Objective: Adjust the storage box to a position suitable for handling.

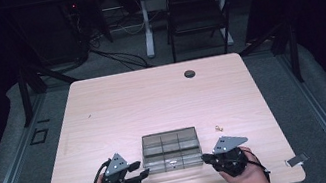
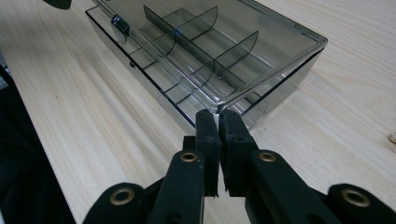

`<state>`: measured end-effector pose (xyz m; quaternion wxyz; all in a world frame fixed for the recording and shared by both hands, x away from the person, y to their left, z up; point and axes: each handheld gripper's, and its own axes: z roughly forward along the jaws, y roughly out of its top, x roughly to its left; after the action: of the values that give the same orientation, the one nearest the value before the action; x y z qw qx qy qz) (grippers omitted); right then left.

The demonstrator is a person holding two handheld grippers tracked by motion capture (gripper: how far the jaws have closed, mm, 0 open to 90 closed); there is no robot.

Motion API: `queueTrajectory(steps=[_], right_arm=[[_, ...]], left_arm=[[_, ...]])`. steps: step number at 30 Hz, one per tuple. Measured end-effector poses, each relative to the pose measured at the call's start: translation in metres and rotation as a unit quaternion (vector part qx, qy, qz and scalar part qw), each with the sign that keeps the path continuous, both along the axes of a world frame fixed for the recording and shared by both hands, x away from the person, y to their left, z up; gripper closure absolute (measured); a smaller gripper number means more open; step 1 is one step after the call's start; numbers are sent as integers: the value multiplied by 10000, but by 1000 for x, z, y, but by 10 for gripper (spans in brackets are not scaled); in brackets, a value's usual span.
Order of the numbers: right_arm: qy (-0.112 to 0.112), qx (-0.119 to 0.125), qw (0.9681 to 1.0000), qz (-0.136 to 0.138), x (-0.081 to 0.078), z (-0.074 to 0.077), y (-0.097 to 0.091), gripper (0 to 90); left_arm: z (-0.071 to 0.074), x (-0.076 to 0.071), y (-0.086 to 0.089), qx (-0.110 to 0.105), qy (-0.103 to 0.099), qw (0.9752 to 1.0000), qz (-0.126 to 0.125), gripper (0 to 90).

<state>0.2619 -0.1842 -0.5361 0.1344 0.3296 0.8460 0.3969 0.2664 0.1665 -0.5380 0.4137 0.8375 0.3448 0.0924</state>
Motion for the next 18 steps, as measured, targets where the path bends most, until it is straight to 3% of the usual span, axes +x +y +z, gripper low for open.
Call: queueTrajectory(steps=[8, 18], right_arm=[[-44, 91, 9999, -46, 1, 1, 0, 871], [21, 84, 9999, -146, 4, -3, 5, 829]], left_arm=[[-2, 1, -6, 239, -186, 9994, 148, 563], [0, -1, -10, 225, -417, 9986, 228, 552]])
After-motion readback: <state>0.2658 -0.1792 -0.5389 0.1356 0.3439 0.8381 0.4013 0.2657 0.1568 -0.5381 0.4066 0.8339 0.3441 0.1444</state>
